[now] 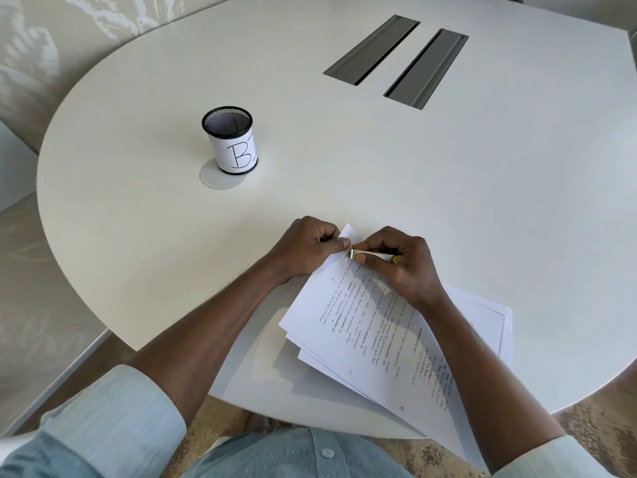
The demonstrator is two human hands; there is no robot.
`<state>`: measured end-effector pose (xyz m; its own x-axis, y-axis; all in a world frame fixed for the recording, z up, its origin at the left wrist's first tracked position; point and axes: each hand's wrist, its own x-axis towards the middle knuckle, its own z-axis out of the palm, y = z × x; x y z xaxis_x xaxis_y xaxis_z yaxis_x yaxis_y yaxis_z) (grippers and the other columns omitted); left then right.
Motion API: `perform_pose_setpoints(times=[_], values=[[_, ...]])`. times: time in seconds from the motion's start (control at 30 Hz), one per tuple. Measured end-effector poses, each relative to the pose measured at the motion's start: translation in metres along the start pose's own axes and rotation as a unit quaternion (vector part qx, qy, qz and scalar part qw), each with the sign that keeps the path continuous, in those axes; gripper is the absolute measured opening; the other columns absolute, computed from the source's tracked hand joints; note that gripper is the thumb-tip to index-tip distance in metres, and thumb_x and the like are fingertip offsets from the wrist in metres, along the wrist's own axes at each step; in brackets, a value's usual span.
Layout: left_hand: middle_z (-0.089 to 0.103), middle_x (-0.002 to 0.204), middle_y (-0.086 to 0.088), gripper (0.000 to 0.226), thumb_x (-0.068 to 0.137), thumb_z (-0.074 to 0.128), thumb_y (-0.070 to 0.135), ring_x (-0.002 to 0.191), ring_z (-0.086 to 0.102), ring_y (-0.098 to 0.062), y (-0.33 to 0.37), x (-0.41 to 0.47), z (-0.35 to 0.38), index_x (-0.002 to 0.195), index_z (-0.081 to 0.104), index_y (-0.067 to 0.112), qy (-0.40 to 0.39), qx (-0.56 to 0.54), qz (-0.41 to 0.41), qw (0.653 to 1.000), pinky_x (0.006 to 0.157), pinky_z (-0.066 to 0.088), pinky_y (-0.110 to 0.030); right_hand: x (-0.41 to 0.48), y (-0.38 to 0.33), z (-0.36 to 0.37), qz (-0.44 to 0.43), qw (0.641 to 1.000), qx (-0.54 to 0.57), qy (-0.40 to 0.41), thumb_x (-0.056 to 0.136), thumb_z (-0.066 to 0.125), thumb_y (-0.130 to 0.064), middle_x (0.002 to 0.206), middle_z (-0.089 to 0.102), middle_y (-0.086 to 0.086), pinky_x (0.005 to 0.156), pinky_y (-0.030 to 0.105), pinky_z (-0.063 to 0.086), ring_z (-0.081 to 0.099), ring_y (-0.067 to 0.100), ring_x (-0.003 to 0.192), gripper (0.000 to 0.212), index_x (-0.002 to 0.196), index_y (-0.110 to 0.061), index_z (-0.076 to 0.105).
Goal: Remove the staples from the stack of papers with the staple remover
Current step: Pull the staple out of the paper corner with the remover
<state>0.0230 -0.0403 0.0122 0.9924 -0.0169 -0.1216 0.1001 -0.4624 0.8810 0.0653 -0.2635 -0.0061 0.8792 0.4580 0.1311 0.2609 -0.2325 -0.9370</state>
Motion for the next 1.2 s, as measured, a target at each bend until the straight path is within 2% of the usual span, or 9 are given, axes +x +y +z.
perform_pose_setpoints(times=[0.1,0.2,0.3,0.57,0.67,0.73,0.97,1.07,1.2], values=[[0.022,0.059,0.004,0.054,0.101,0.075,0.018,0.051,0.021,-0.010,0.0004,0.0000,-0.0008,0.060,0.039,0.012,0.001,0.001,-0.004,1.000,0.050,0.019,-0.024,0.0001,0.0013,0.0000,-0.012,1.000,-0.006,-0.007,0.089,0.089,-0.008,0.100,0.079,0.004,0.084,0.028,0.059,0.078,0.018,0.092,0.013,0.102,-0.010,0.087],[0.023,0.059,0.003,0.055,0.100,0.075,0.018,0.051,0.020,-0.010,-0.0011,0.0006,-0.0007,0.060,0.039,0.007,-0.001,-0.001,-0.006,1.000,0.050,0.019,-0.026,0.0002,0.0030,0.0002,-0.019,1.000,-0.013,-0.012,0.090,0.089,-0.007,0.102,0.078,0.008,0.084,0.038,0.060,0.077,0.025,0.094,0.013,0.103,-0.010,0.086],[0.023,0.058,0.004,0.054,0.100,0.075,0.019,0.051,0.021,-0.010,-0.0016,0.0011,-0.0009,0.060,0.041,0.011,-0.001,0.003,-0.006,1.000,0.050,0.019,-0.025,0.0000,0.0043,0.0006,-0.025,1.000,-0.016,-0.011,0.090,0.089,-0.009,0.102,0.077,0.010,0.085,0.046,0.059,0.076,0.032,0.095,0.013,0.103,-0.010,0.086],[0.023,0.058,0.005,0.051,0.101,0.074,0.018,0.051,0.020,-0.010,-0.0022,0.0020,-0.0013,0.061,0.043,0.008,-0.009,-0.004,-0.010,1.000,0.051,0.019,-0.027,0.0005,0.0030,0.0009,-0.008,1.000,-0.001,-0.015,0.090,0.088,-0.007,0.105,0.079,0.007,0.092,0.049,0.060,0.079,0.028,0.099,0.014,0.103,-0.007,0.085],[0.024,0.059,0.005,0.051,0.101,0.074,0.017,0.051,0.021,-0.010,-0.0020,0.0026,-0.0017,0.062,0.043,0.007,-0.012,-0.007,-0.014,1.000,0.051,0.019,-0.028,-0.0001,0.0035,0.0013,-0.002,1.000,0.000,-0.017,0.090,0.089,-0.009,0.106,0.082,0.008,0.092,0.055,0.062,0.080,0.032,0.101,0.013,0.102,-0.014,0.084],[0.023,0.058,0.006,0.053,0.101,0.074,0.017,0.051,0.021,-0.010,-0.0013,0.0025,-0.0018,0.061,0.040,0.012,-0.013,-0.009,-0.015,1.000,0.051,0.020,-0.027,-0.0006,0.0037,0.0018,0.004,1.000,0.006,-0.019,0.090,0.089,-0.010,0.104,0.084,0.005,0.090,0.057,0.062,0.080,0.035,0.101,0.014,0.102,-0.012,0.082],[0.026,0.060,0.005,0.048,0.102,0.073,0.017,0.051,0.023,-0.010,-0.0020,0.0035,-0.0022,0.064,0.044,0.012,-0.023,-0.014,-0.022,0.999,0.051,0.021,-0.027,-0.0009,0.0000,0.0032,0.028,0.999,0.006,-0.025,0.087,0.091,-0.005,0.095,0.083,0.004,0.083,0.039,0.063,0.079,0.024,0.089,0.019,0.099,-0.004,0.076],[0.028,0.060,0.005,0.050,0.102,0.074,0.018,0.052,0.025,-0.011,-0.0027,0.0041,-0.0022,0.062,0.043,0.016,-0.028,-0.015,-0.023,0.999,0.052,0.022,-0.028,-0.0007,-0.0015,0.0023,0.025,0.999,0.014,-0.029,0.085,0.091,0.000,0.096,0.084,0.007,0.087,0.038,0.065,0.081,0.028,0.093,0.020,0.098,-0.003,0.076],[0.027,0.058,0.008,0.055,0.102,0.073,0.017,0.052,0.024,-0.010,-0.0033,0.0050,-0.0017,0.060,0.038,0.020,-0.032,-0.027,-0.027,0.999,0.051,0.022,-0.027,-0.0017,-0.0031,0.0026,0.010,0.999,0.015,-0.045,0.083,0.092,0.000,0.096,0.084,0.004,0.090,0.034,0.065,0.083,0.020,0.094,0.021,0.097,-0.002,0.077]])
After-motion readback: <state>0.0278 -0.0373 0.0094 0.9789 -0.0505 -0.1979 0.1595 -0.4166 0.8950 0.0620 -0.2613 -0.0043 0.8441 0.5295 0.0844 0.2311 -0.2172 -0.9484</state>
